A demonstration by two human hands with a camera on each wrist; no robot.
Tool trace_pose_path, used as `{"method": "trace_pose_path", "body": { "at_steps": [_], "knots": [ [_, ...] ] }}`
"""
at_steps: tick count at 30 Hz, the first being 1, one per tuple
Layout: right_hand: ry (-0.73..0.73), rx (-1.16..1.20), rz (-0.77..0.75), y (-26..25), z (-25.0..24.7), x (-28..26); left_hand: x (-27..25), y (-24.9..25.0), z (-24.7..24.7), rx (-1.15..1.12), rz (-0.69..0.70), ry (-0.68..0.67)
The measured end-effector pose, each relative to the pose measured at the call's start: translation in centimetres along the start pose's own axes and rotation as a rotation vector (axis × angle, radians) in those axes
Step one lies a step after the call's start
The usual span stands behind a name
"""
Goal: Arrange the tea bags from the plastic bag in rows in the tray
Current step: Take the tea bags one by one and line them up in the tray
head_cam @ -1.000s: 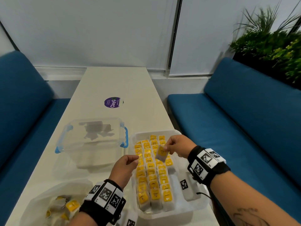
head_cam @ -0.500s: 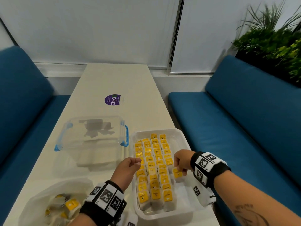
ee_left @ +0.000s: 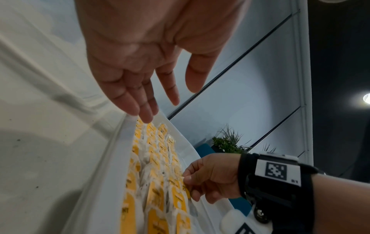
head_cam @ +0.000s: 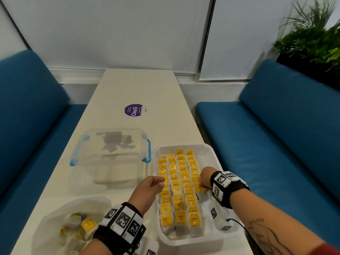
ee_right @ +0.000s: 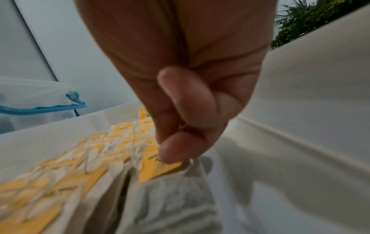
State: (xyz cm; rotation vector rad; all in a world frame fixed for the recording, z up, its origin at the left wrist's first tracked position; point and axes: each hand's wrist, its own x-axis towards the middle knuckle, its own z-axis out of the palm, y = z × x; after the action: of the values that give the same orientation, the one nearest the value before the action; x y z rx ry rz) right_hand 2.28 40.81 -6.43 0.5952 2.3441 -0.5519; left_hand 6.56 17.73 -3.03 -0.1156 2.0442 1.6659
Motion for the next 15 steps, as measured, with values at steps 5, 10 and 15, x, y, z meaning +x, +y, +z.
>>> {"method": "trace_pose_path", "body": {
  "at_steps": [5, 10, 15],
  "knots": [
    [0.094, -0.211, 0.004, -1.1, -1.3, -1.6, -2.3, 1.1, -2.9, -0.115, 0.047, 0.066],
    [0.278, 0.061, -0.258, -6.4, -2.6, -7.1, -4.6, 0.9, -9.0, -0.088, 0.162, 0.318],
    [-0.059, 0.242, -0.613, -15.4, 1.6, -12.8, -7.0, -2.1, -15.0, 0.221, 0.149, 0.617]
  ]
}}
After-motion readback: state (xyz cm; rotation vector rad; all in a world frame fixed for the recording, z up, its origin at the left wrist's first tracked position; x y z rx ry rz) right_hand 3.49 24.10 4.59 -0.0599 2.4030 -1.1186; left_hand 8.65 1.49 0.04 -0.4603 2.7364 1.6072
